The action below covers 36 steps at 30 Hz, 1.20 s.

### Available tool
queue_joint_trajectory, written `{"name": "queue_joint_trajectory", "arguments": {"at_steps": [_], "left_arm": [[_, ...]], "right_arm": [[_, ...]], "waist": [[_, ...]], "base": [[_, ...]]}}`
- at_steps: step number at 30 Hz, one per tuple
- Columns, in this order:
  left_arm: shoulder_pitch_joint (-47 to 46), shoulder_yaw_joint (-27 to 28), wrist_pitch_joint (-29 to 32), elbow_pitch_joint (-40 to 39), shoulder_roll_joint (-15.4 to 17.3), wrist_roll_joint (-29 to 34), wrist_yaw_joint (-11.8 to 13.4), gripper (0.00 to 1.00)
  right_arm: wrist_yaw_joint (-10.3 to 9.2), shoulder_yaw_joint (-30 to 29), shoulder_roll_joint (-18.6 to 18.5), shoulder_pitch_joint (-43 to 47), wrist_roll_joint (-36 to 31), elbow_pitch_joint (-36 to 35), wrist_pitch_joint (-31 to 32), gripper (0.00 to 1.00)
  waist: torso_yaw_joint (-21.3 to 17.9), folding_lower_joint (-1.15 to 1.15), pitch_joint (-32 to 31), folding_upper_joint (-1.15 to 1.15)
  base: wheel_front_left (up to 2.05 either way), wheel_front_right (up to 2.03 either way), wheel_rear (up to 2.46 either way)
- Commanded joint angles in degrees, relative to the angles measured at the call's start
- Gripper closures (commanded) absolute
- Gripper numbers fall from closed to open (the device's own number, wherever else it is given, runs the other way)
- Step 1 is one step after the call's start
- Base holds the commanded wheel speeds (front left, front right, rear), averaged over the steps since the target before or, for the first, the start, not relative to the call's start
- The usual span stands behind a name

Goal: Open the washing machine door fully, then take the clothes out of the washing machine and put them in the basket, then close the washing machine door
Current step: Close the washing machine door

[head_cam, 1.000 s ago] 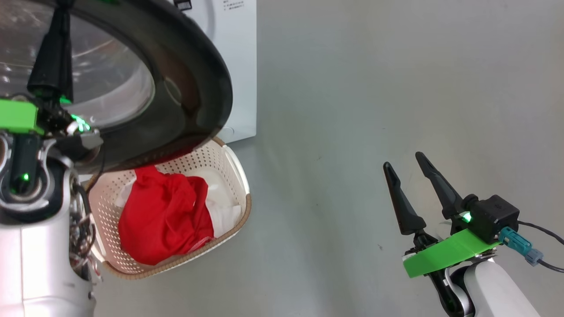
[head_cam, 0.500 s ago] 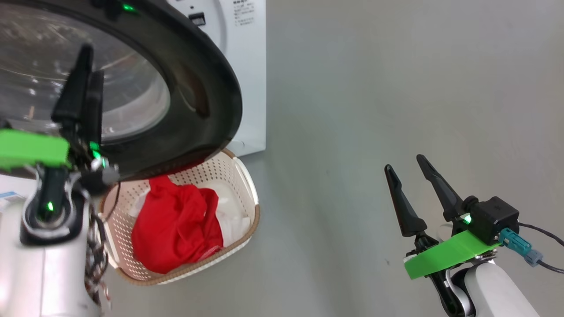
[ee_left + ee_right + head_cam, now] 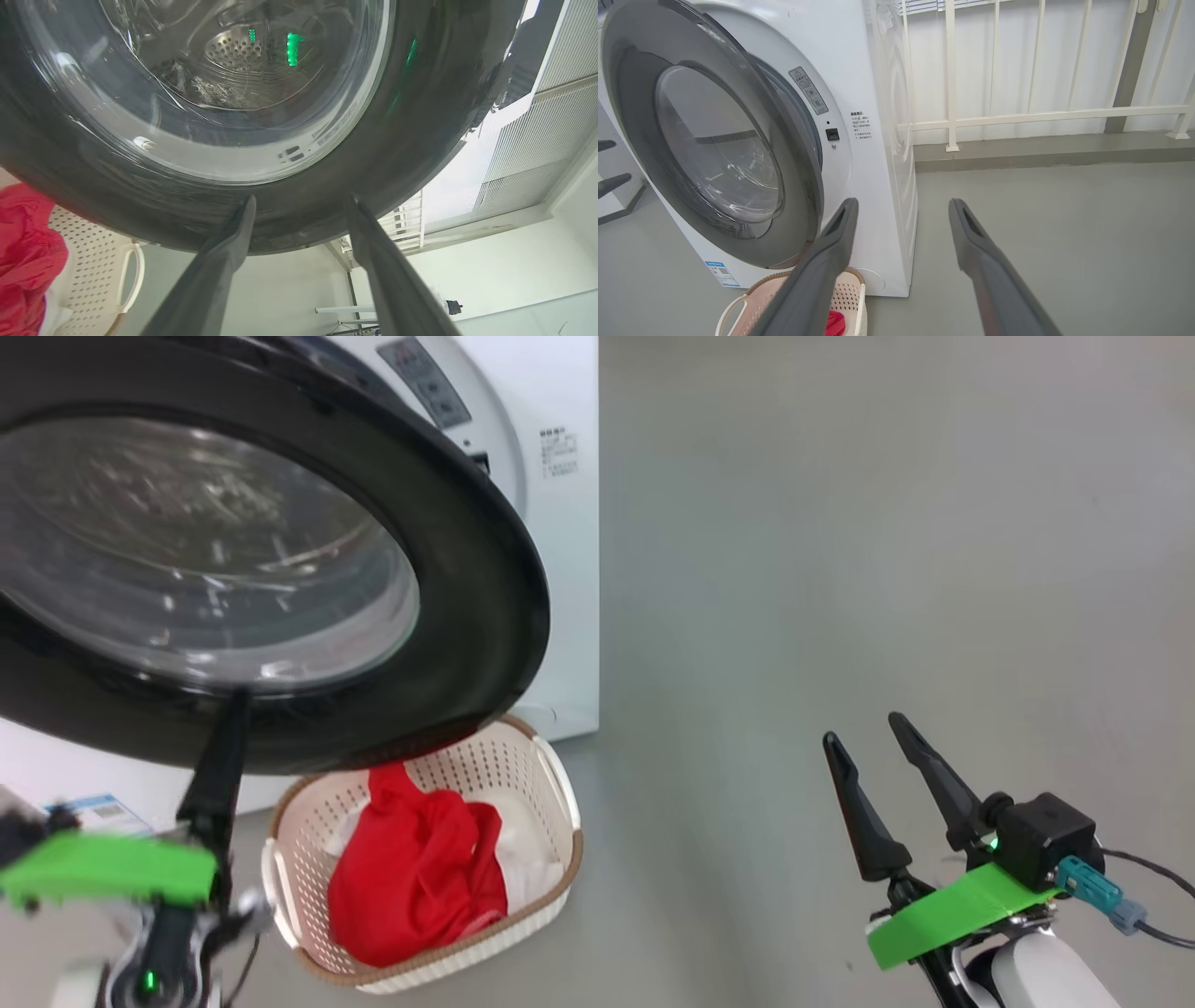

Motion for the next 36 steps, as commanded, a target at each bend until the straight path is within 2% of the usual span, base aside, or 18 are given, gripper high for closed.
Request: {"name": "queue_joint_trajectory", "arguments": {"at_steps": [1,4,13,18,23,25,29,31,36], "left_arm": [[1.8,1.5,-1.2,-2.1,2.3,1.5,-1.0,0.0],[5.9,2.0,-3.5,-2.9,2.0,2.8,-1.3,0.0],[13.6,0.9,-14.7,-6.1,5.0,15.0,-1.9,0.0],[17.2,-1.0,-21.2,-7.3,7.4,26.8,-1.6,0.0],[19.8,-2.9,-22.9,-9.8,9.2,44.4,0.9,0.0],[20.7,-3.1,-22.9,-11.8,8.9,51.6,1.6,0.0],[22.4,-1.6,-22.9,-14.3,6.3,59.8,2.7,0.0],[23.0,-0.3,-22.9,-14.5,4.7,61.7,2.9,0.0],[23.8,3.2,-22.9,-13.6,1.6,62.9,1.1,0.0]], "right_arm": [[0.36,0.6,-0.7,-0.2,0.1,-1.1,-0.4,0.0],[0.36,0.4,-0.9,0.5,0.3,-1.2,-0.4,0.0],[0.36,-0.2,-0.9,2.0,0.5,-1.5,-0.4,0.0],[0.36,-0.7,-0.9,3.1,0.5,-1.8,-0.4,0.0],[0.36,-1.3,-0.8,4.2,0.4,-2.3,-0.4,0.0],[0.36,-1.7,-0.8,4.6,0.4,-2.5,-0.4,0.0],[0.36,-2.4,-0.8,5.1,0.3,-2.9,-0.4,0.0],[0.36,-2.7,-0.7,5.2,0.3,-3.2,-0.4,0.0],[0.36,-3.0,-0.7,5.2,0.0,-3.4,-0.4,0.0]], "waist": [[0.8,0.0,-3.1,0.0],[0.9,0.0,-4.6,0.0],[1.9,0.0,-7.4,0.0],[2.1,0.0,-8.6,0.0],[2.1,0.0,-9.2,0.0],[2.1,0.0,-9.3,0.0],[2.1,0.0,-9.1,0.0],[2.0,0.0,-9.0,0.0],[1.7,0.0,-8.5,0.0]], "base": [[0.0,0.0,0.0],[0.0,0.0,0.0],[0.0,0.0,0.0],[0.0,0.0,0.0],[0.0,0.0,0.0],[0.0,0.0,0.0],[0.0,0.0,0.0],[0.0,0.0,0.0],[0.0,0.0,0.0]]}}
